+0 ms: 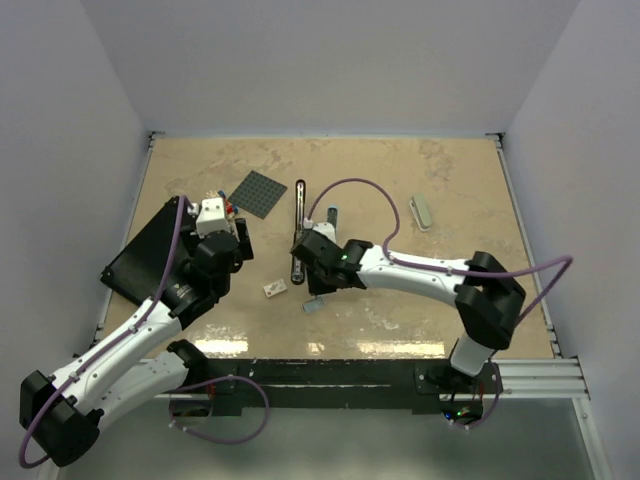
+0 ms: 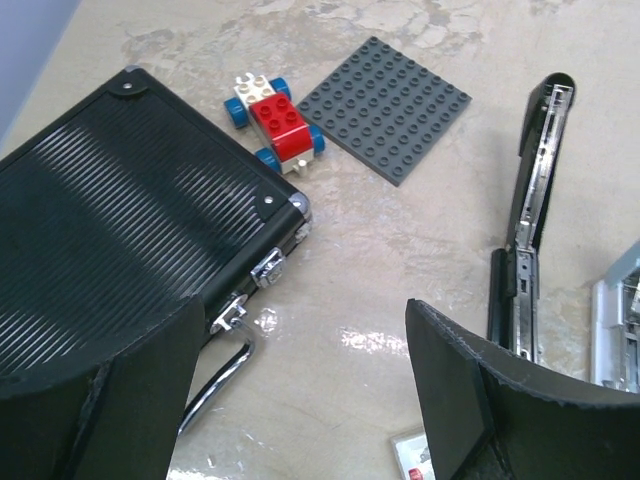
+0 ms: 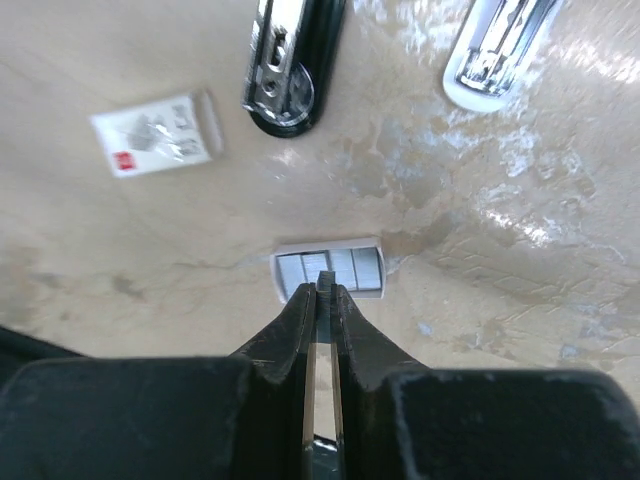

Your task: Load the staples into the stapler

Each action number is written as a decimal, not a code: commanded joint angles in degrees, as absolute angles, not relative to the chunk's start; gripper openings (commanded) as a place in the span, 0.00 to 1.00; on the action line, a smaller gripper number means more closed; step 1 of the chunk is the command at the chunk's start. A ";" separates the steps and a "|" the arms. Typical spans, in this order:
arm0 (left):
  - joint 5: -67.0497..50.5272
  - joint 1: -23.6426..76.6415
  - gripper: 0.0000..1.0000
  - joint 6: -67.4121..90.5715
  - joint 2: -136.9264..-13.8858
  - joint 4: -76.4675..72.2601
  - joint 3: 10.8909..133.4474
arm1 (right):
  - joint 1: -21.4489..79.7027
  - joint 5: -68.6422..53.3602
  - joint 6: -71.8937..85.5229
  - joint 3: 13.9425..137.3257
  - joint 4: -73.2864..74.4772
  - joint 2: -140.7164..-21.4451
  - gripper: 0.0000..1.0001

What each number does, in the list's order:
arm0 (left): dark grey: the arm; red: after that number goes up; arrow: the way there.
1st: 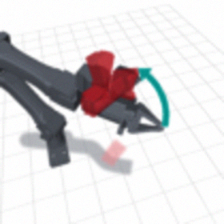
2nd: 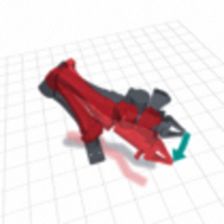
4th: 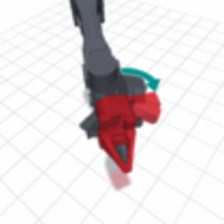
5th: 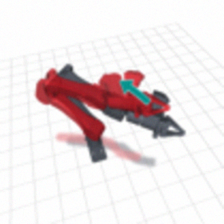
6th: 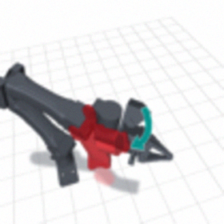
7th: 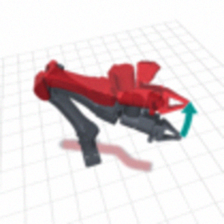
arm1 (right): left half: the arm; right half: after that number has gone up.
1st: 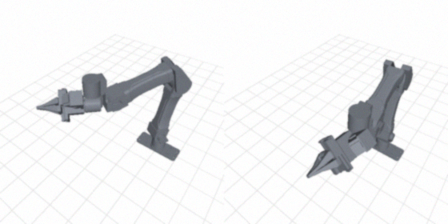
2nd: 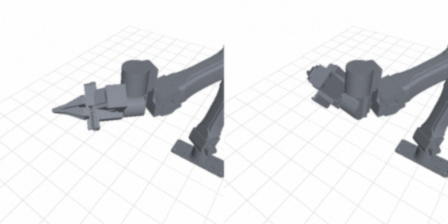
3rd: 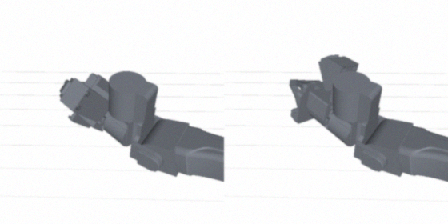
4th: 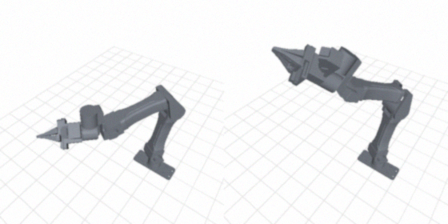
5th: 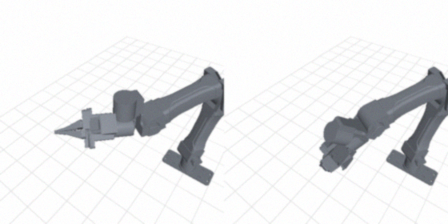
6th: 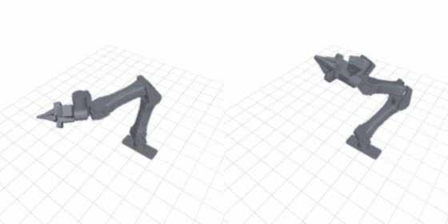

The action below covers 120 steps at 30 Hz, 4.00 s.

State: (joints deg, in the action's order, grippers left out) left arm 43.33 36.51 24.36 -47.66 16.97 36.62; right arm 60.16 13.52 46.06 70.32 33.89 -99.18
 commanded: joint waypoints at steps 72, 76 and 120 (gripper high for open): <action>-3.78 46.32 0.43 39.20 -60.38 -12.04 35.86 | 53.00 12.83 67.15 41.48 -3.95 -64.07 0.08; -3.25 46.41 0.36 39.11 -60.56 -11.95 35.95 | 52.91 12.39 67.32 41.57 -4.31 -64.51 0.08; 4.84 42.02 0.15 37.53 -88.67 41.83 69.07 | 34.10 17.58 23.30 52.03 23.20 -64.78 0.86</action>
State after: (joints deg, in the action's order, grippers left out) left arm 7.99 43.59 36.38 -86.19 36.73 63.02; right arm 34.76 19.29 31.24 51.77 24.47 -64.97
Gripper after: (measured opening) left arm 0.198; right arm 0.853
